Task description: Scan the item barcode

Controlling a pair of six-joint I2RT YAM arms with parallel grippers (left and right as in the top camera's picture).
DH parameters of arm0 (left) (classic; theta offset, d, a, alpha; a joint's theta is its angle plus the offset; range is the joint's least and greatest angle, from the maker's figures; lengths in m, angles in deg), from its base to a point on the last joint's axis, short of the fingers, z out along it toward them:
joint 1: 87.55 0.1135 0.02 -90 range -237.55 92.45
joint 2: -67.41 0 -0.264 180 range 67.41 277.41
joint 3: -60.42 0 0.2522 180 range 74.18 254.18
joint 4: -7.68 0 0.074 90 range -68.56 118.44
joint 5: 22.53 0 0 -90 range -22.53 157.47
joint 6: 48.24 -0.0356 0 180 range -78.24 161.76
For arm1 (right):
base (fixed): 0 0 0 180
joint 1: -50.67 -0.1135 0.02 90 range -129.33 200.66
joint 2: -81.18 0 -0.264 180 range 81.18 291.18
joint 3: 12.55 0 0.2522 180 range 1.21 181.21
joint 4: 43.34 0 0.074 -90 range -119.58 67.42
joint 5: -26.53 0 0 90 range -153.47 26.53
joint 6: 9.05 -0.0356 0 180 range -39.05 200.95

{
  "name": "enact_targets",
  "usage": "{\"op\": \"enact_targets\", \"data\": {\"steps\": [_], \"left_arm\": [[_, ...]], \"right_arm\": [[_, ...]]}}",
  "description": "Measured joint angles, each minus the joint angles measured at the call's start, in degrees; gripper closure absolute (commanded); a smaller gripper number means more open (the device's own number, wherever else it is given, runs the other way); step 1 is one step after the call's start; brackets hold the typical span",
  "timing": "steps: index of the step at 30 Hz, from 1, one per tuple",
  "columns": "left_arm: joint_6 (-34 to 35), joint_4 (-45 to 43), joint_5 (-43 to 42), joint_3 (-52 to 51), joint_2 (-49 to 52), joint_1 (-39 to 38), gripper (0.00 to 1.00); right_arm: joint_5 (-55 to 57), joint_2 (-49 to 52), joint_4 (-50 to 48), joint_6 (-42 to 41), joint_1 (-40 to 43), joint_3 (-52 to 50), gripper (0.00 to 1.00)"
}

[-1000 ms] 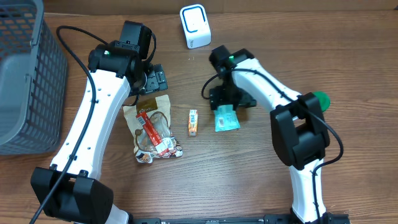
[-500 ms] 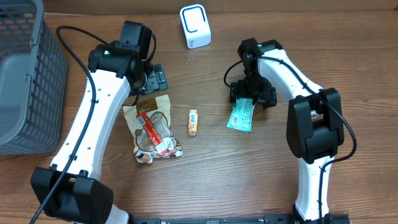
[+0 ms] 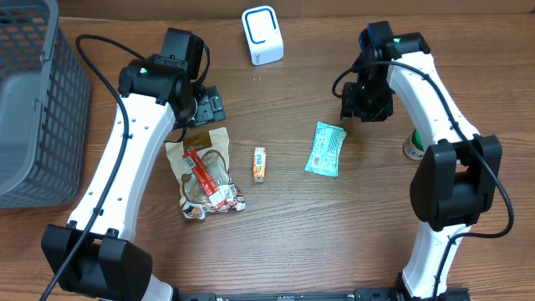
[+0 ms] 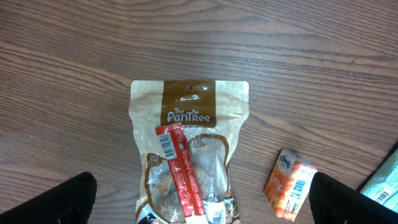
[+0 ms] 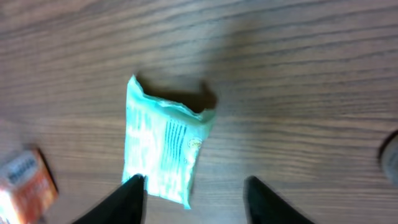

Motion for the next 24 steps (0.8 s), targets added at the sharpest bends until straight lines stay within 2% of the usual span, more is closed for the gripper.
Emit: {"op": "enact_targets", "data": {"steps": [17,24], "left_arm": [[0.0,-0.02,0.0,0.0,0.0,0.0,0.0],[0.0,-0.02,0.0,0.0,0.0,0.0,0.0]], "right_arm": [[-3.5,0.02,-12.55,0.81,0.04,-11.78,0.53],[-4.42,0.02,-19.3,0.83,0.04,-18.1,0.56]]}}
